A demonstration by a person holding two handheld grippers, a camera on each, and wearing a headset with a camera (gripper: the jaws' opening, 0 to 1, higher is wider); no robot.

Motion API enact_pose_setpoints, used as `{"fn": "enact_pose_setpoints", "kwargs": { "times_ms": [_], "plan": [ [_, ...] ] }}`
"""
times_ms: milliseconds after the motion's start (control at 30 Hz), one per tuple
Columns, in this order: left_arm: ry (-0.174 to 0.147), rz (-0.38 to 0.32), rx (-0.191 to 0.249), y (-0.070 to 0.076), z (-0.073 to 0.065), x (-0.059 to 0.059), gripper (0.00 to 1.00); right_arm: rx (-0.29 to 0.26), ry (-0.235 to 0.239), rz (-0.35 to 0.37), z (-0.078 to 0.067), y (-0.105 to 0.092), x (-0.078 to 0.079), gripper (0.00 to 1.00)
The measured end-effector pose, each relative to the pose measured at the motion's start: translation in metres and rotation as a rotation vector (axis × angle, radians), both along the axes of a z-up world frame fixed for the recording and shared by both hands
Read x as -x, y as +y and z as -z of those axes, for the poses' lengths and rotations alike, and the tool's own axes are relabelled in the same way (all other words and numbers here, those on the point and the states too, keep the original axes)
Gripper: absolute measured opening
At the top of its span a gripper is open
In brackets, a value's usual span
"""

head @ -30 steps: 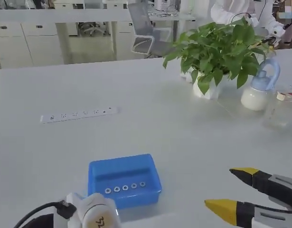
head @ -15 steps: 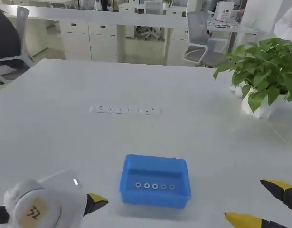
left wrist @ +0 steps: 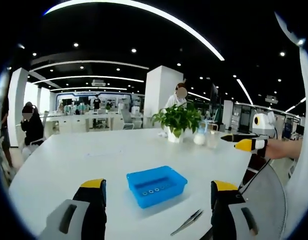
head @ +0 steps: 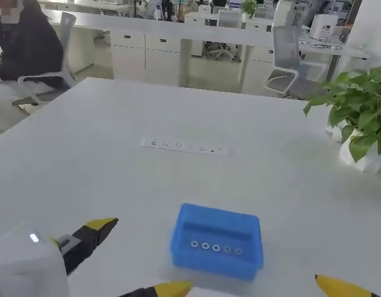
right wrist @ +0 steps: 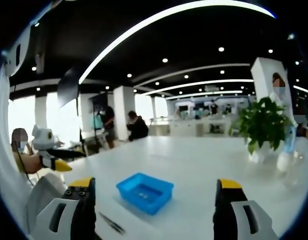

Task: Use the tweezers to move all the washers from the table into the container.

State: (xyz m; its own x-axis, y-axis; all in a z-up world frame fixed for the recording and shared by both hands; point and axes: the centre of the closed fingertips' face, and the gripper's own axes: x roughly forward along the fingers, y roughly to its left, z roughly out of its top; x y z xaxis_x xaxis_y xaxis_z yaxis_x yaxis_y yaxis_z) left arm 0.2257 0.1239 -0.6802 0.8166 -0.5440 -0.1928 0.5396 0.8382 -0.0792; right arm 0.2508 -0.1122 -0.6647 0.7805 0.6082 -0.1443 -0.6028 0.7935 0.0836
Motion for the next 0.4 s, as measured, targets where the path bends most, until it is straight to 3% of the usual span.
{"fn": "enact_pose_setpoints", "kwargs": {
  "times_ms": [100,267,400],
  "plan": [
    [-0.015,-0.024,0.045,0.002,-0.006,-0.004,0.99,-0.001,0.001,-0.002,0.001,0.001,-0.001,0.99],
    [-0.029,-0.05,0.095,0.006,-0.011,-0.005,0.99,-0.01,0.002,0.003,0.0,0.002,-0.003,0.99],
    [-0.02,-0.056,0.121,0.009,-0.013,-0.006,0.99,-0.011,0.007,0.003,0.001,0.004,-0.001,0.99]
  ]
}}
